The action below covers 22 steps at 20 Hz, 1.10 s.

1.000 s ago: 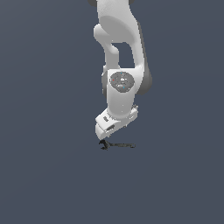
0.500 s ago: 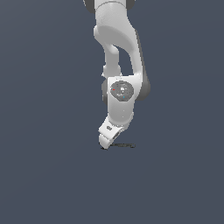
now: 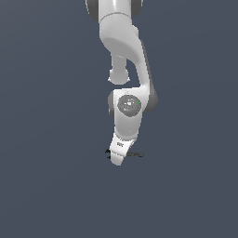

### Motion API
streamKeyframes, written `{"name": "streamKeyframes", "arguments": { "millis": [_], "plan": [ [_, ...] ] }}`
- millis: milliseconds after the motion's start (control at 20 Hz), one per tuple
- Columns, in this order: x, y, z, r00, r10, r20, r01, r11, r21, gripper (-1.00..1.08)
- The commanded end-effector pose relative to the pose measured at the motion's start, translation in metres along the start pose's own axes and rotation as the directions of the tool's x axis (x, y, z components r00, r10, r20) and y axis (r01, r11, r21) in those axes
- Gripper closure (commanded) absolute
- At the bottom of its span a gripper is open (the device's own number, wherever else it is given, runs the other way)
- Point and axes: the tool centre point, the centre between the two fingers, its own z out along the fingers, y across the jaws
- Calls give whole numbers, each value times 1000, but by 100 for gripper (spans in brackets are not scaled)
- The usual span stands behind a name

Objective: Pick up the object and move it to a goal position.

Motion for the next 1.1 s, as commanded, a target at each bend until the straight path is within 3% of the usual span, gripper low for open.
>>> {"name": "streamKeyframes", "arguments": {
  "millis": [0, 500, 1050],
  "plan": [
    [1, 2, 6, 998, -67, -3, 67, 998, -1, -92],
    [5, 7, 20, 972, -234, -10, 234, 972, -5, -92],
    [5, 8, 26, 965, -262, -11, 262, 965, -5, -92]
  ]
}}
